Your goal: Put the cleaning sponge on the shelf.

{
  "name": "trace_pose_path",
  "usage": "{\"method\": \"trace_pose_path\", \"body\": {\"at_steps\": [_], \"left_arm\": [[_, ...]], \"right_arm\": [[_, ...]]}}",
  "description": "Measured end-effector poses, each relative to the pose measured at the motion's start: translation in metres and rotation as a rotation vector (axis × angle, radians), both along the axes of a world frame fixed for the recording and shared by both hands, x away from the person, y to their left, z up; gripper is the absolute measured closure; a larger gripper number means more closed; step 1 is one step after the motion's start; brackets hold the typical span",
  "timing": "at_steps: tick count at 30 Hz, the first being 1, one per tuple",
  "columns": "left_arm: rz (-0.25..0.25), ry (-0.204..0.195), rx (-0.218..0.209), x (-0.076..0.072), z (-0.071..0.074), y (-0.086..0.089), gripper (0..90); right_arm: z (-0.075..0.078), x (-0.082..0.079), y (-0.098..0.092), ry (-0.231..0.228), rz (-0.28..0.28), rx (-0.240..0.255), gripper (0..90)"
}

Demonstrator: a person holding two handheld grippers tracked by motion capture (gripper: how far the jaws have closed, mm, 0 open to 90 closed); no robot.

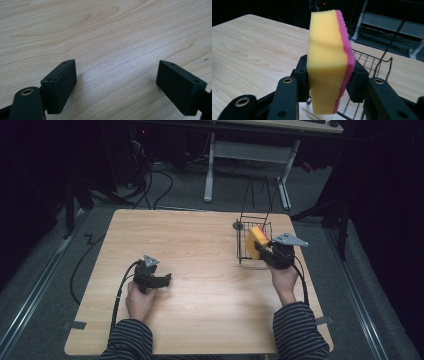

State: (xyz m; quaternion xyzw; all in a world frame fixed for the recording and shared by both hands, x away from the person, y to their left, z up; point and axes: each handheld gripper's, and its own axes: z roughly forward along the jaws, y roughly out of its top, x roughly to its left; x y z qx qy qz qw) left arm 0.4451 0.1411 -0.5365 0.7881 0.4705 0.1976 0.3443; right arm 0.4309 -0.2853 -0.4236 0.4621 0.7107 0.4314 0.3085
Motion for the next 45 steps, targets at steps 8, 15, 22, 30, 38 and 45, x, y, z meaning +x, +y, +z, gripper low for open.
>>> {"method": "trace_pose_path", "body": {"at_steps": [8,15,22,30,38,45], "left_arm": [[0.000,0.000,0.001,0.000,0.000,0.000,17.4],[0.000,0.000,0.001,0.000,0.000,0.000,17.3],[-0.001,-0.001,0.002,0.000,0.000,0.000,17.4],[0.000,-0.001,0.003,0.000,0.000,0.000,17.4],[0.000,-0.001,0.003,0.000,0.000,0.000,17.4],[0.000,-0.001,0.003,0.000,0.000,0.000,17.3]], "right_arm": [[-0.004,0.016,-0.004,0.008,-0.050,-0.012,60.7],[-0.018,0.030,-0.005,0.041,-0.087,-0.012,60.8],[-0.026,0.039,-0.005,0.046,-0.111,0.003,60.7],[-0.033,0.045,-0.005,0.051,-0.118,0.021,60.7],[-0.036,0.047,-0.003,0.046,-0.125,0.022,60.1],[-0.037,0.048,-0.002,0.049,-0.128,0.015,58.9]]}}
